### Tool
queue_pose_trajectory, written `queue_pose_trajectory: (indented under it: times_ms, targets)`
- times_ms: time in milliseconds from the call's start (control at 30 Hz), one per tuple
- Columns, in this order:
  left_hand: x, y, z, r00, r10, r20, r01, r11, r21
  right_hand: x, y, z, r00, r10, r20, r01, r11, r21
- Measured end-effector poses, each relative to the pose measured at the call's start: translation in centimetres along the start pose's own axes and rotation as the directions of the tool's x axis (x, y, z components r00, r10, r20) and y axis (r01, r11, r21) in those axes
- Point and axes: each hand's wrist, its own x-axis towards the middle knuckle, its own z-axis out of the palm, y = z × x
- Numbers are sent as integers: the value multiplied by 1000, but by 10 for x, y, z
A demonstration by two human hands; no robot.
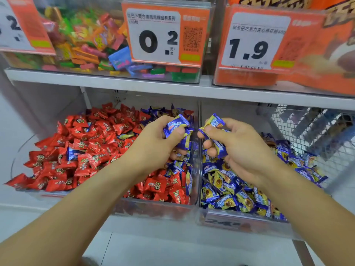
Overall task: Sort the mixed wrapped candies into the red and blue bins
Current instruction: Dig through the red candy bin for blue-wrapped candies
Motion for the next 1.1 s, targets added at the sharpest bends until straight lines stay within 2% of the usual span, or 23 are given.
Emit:
queue_pose_trajectory:
  times_ms: [67, 233, 300, 400, 467, 533, 600, 667, 733, 767, 867, 933, 1000, 1067, 1100]
  targets:
    - [2, 5, 11, 999, 38, 20, -39, 999, 31, 3, 0, -8, 999, -2, -42, 2, 1000, 14]
    - [15, 24, 34, 967, 248, 60, -253, 905, 342, 6, -1, -38, 997, 78, -28, -79, 996, -39]
    - [22, 35, 44, 957, 257, 134, -290, 851, 438, 5, -3, -50, 997, 73, -30, -75, 994, -82]
    - [36, 43, 64, 932, 208, 297, -342, 775, 531, 6, -3, -66, 989, -42, -140, 4, 965, -261]
    - [43, 43, 75, 918, 195, 347, -371, 731, 573, 8, -3, -73, 974, -89, -206, 28, 959, -281]
    - [41, 42, 73, 923, 225, 312, -379, 676, 632, 9, -4, -77, 962, -124, -244, 55, 961, -271]
    - [33, 35, 56, 918, 329, 223, -393, 671, 629, 9, -7, -82, 952, -192, -239, 109, 941, -321]
    - [21, 22, 34, 911, 389, 138, -388, 693, 607, 4, -12, -86, 956, -256, -147, 173, 890, -422]
    - [10, 3, 13, 944, 300, 139, -318, 706, 633, -4, -16, -85, 961, -276, -30, 226, 841, -491]
    - [7, -7, 5, 952, 238, 192, -304, 674, 673, -5, -16, -84, 957, -289, 22, 253, 799, -545]
    - [2, -28, -11, 923, 54, 381, -350, 530, 772, 2, -9, -71, 914, -367, 174, 363, 545, -756]
    - [1, -36, -15, 902, 24, 430, -385, 494, 780, 1, -4, -49, 854, -448, 263, 469, 445, -763]
    - [3, -40, -18, 903, 48, 426, -397, 472, 788, -2, -2, -23, 787, -480, 389, 589, 391, -707]
    - [3, -43, -26, 910, 68, 410, -389, 483, 785, -4, -1, 2, 726, -430, 536, 677, 315, -665]
    - [3, -44, -31, 913, 74, 401, -382, 494, 781, -1, -1, 10, 719, -383, 580, 690, 286, -665]
